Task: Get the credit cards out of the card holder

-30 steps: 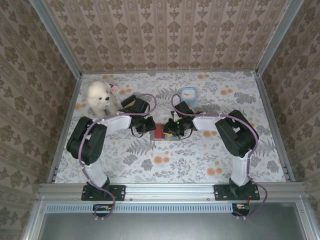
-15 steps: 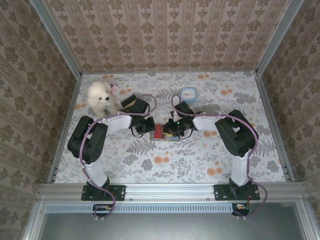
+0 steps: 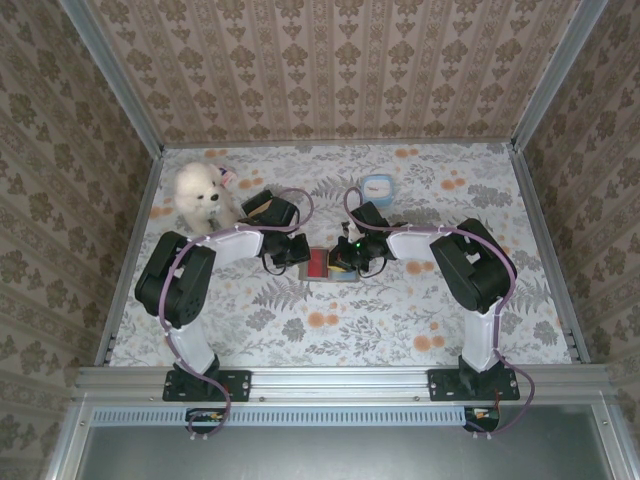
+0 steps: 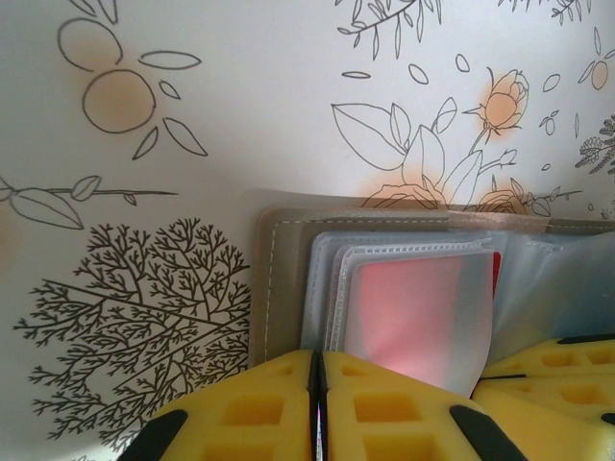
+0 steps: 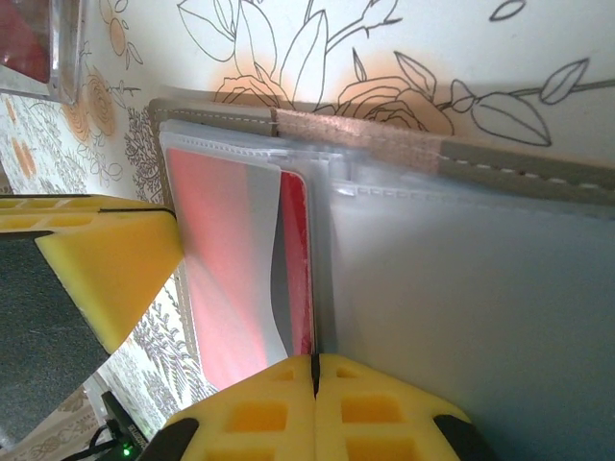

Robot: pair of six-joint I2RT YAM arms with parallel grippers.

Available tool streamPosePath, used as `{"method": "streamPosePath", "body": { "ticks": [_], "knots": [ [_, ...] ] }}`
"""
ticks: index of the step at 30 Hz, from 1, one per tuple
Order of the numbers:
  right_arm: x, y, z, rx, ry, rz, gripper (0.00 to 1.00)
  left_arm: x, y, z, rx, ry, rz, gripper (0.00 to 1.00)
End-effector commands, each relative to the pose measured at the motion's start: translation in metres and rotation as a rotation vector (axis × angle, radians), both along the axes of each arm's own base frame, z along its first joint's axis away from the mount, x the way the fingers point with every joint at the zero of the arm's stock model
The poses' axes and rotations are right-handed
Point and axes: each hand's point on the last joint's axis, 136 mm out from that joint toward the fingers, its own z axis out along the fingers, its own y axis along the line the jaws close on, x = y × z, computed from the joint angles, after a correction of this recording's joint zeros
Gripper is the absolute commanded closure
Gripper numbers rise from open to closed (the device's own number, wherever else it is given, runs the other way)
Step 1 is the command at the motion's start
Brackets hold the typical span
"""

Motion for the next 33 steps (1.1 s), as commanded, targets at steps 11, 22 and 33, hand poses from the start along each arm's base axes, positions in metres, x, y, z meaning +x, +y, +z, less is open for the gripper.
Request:
{"method": "streamPosePath", "body": {
  "ticks": [11, 22, 33],
  "knots": [
    [-0.001, -0.002, -0.007, 0.034, 0.028, -0.020, 0.79, -0.018, 0.014, -0.026, 0.082, 0.082, -0.022, 0.89],
    [0.001, 0.002, -0.011, 0.059, 0.032, -0.002, 0.80, -0.021, 0.014, -0.031, 0.081, 0.096, -0.028, 0.90],
    [0.005, 0.006, -0.007, 0.108, 0.014, -0.007, 0.91, -0.022, 0.012, -0.028, 0.064, 0.083, -0.030, 0.89]
  ]
}}
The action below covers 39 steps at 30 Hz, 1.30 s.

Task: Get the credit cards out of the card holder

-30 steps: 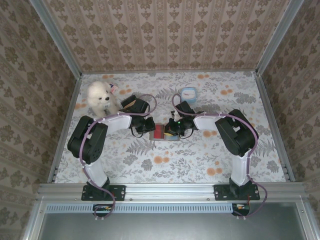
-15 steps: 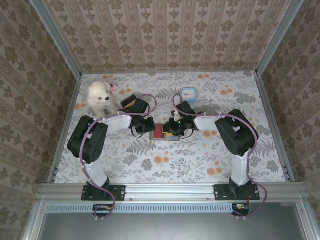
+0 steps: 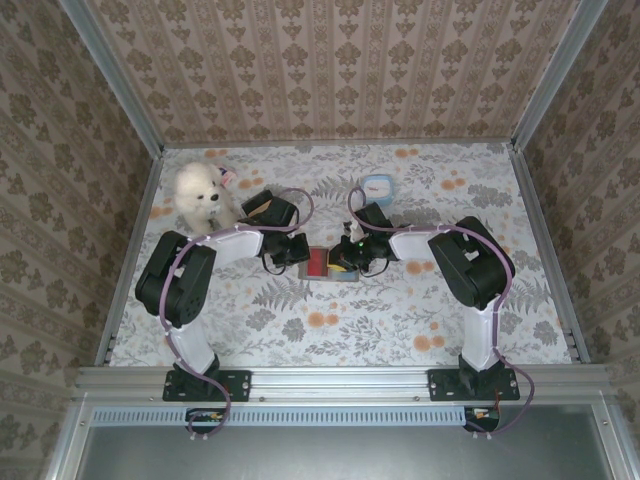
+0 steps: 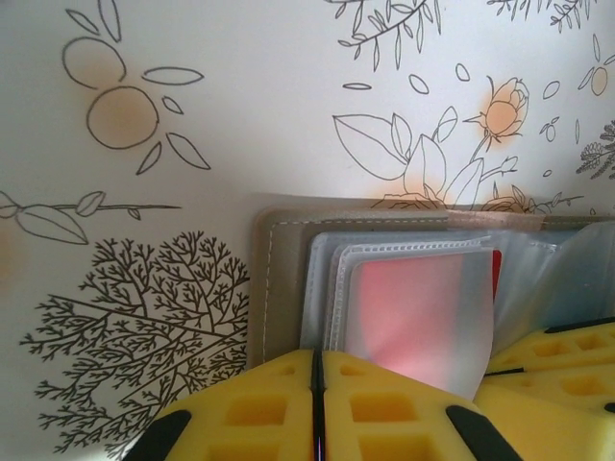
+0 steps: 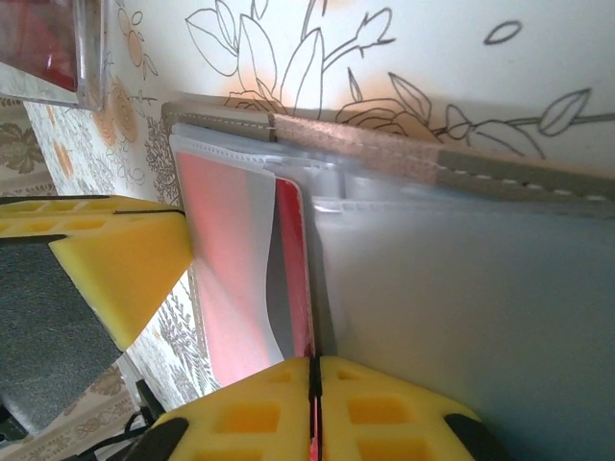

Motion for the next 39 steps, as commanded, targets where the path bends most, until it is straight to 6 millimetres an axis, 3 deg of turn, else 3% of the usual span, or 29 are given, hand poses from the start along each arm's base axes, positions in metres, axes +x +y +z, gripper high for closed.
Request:
{"method": "streamPosePath", "body": {
  "ticks": [1, 5, 12, 20, 26, 31, 39],
  "knots": [
    [0.002, 0.003, -0.004, 0.020, -0.011, -0.006, 0.93, -0.022, 0.011, -0.024, 0.070, 0.084, -0.029, 0.88],
    [0.000, -0.006, 0.002, 0.009, -0.024, -0.030, 1.00, -0.017, 0.016, -0.014, 0.102, 0.052, -0.032, 0.84],
    [-0.006, -0.021, 0.002, -0.024, -0.019, -0.057, 1.00, -0.014, 0.021, -0.014, 0.106, 0.046, -0.015, 0.82],
    [-0.005, -0.020, 0.004, -0.013, -0.024, -0.056, 1.00, -0.011, 0.016, -0.010, 0.081, 0.041, -0.025, 0.83],
    [-0.003, -0.022, 0.001, -0.045, -0.021, -0.063, 0.83, 0.000, -0.007, 0.021, -0.068, -0.053, -0.062, 0.82],
    [-0.001, -0.022, -0.004, -0.052, -0.016, -0.066, 0.77, 0.004, -0.003, 0.038, -0.057, -0.111, -0.053, 0.82],
    [0.000, -0.020, -0.007, -0.048, -0.010, -0.062, 0.74, -0.002, -0.016, 0.036, -0.120, -0.085, -0.089, 0.87]
  ]
}}
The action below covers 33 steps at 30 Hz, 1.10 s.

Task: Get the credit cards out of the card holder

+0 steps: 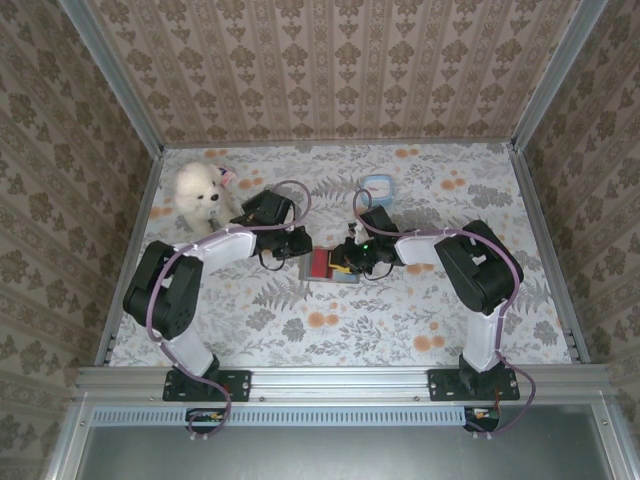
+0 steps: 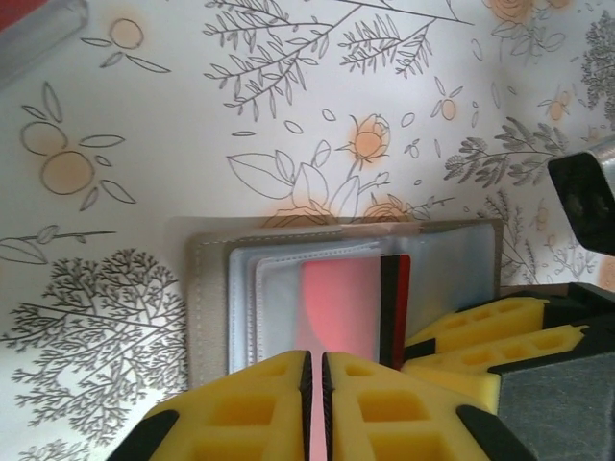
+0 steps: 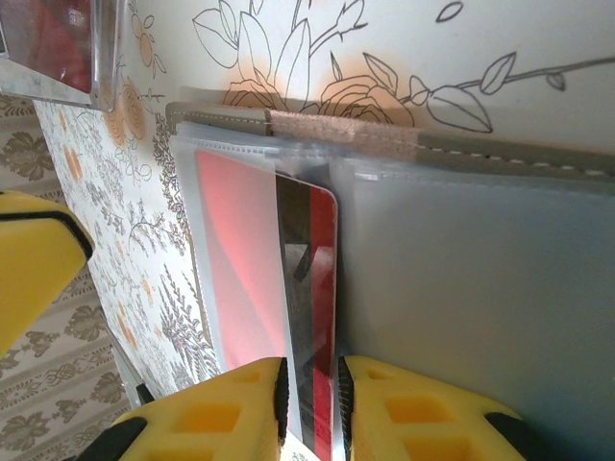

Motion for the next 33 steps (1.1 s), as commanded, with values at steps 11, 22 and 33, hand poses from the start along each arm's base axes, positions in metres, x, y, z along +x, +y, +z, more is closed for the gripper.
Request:
{"method": "streamPosePath", "body": {
  "ticks": [11, 22, 33],
  "knots": [
    [0.003, -0.006, -0.017, -0.046, 0.031, -0.022, 0.78, -0.017, -0.001, -0.047, 0.019, 0.120, -0.009, 0.94],
    [0.006, -0.003, -0.016, -0.017, 0.022, -0.024, 0.86, -0.030, 0.019, -0.064, 0.112, 0.157, 0.018, 0.95],
    [0.009, -0.030, -0.004, -0.092, -0.044, 0.021, 0.96, -0.026, 0.027, -0.061, 0.147, 0.134, 0.001, 0.92]
  ]
}}
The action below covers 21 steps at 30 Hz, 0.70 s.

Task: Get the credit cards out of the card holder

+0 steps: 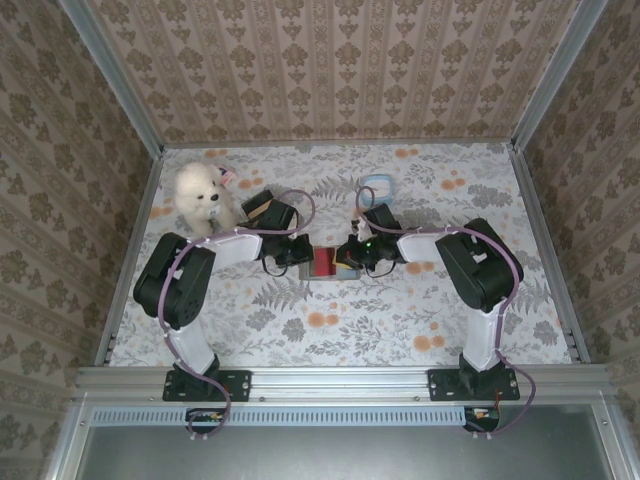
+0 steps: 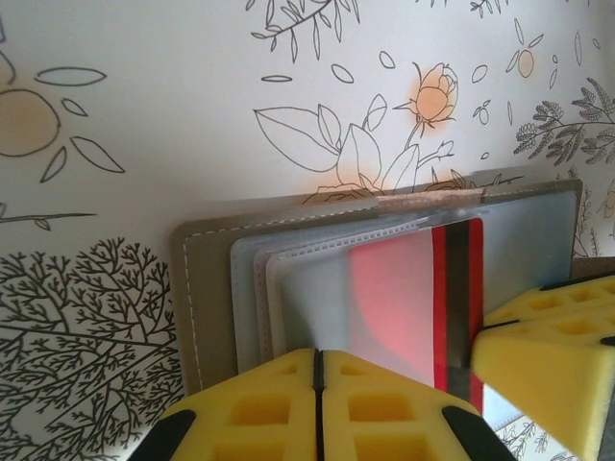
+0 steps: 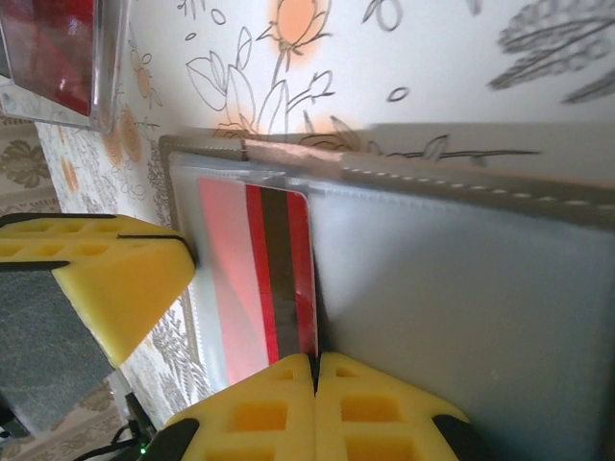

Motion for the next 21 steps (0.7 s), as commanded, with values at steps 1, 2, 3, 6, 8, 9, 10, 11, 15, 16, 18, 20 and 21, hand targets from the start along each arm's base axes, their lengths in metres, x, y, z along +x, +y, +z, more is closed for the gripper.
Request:
{"method": "streamPosePath", "body": {
  "ticks": [1, 2, 3, 6, 8, 9, 10, 11, 15, 16, 18, 20, 21],
  "knots": [
    [-0.002, -0.018, 0.000, -0.078, -0.017, 0.033, 0.96, -0.020, 0.026, -0.026, 0.127, 0.076, -0.001, 0.92],
    [-0.003, -0.019, 0.001, -0.085, -0.016, 0.045, 0.96, -0.019, 0.026, -0.026, 0.127, 0.074, -0.006, 0.93],
    [-0.003, -0.020, 0.002, -0.090, -0.019, 0.052, 0.97, -0.019, 0.025, -0.026, 0.127, 0.073, -0.011, 0.93],
    [-0.002, -0.024, 0.006, -0.095, -0.032, 0.064, 0.97, -0.017, 0.024, -0.026, 0.127, 0.070, -0.017, 0.93],
    [-0.002, -0.026, 0.012, -0.086, -0.051, 0.062, 0.99, -0.016, 0.022, -0.026, 0.121, 0.069, -0.019, 0.93],
    [-0.001, -0.027, 0.016, -0.079, -0.064, 0.060, 1.00, -0.015, 0.021, -0.026, 0.116, 0.065, -0.019, 0.93],
    [-0.001, -0.027, 0.022, -0.067, -0.080, 0.059, 1.00, -0.013, 0.019, -0.024, 0.106, 0.059, -0.016, 0.92],
    [-0.001, -0.027, 0.028, -0.050, -0.099, 0.060, 1.00, -0.012, 0.017, -0.022, 0.092, 0.053, -0.015, 0.90],
    [-0.002, -0.026, 0.051, 0.008, -0.164, 0.052, 1.00, -0.002, 0.006, -0.003, 0.031, 0.008, -0.015, 0.85],
    [-0.002, -0.026, 0.057, 0.021, -0.178, 0.045, 1.00, 0.001, 0.003, 0.004, 0.013, -0.006, -0.015, 0.82],
    [-0.003, -0.027, 0.066, 0.050, -0.198, 0.034, 1.00, 0.006, -0.002, 0.020, -0.022, -0.033, -0.008, 0.75],
    [-0.004, -0.029, 0.074, 0.080, -0.219, 0.020, 1.00, 0.010, -0.006, 0.039, -0.058, -0.067, -0.003, 0.65],
    [-0.004, -0.029, 0.078, 0.094, -0.231, 0.015, 1.00, 0.011, -0.007, 0.047, -0.072, -0.083, 0.001, 0.61]
  ]
}}
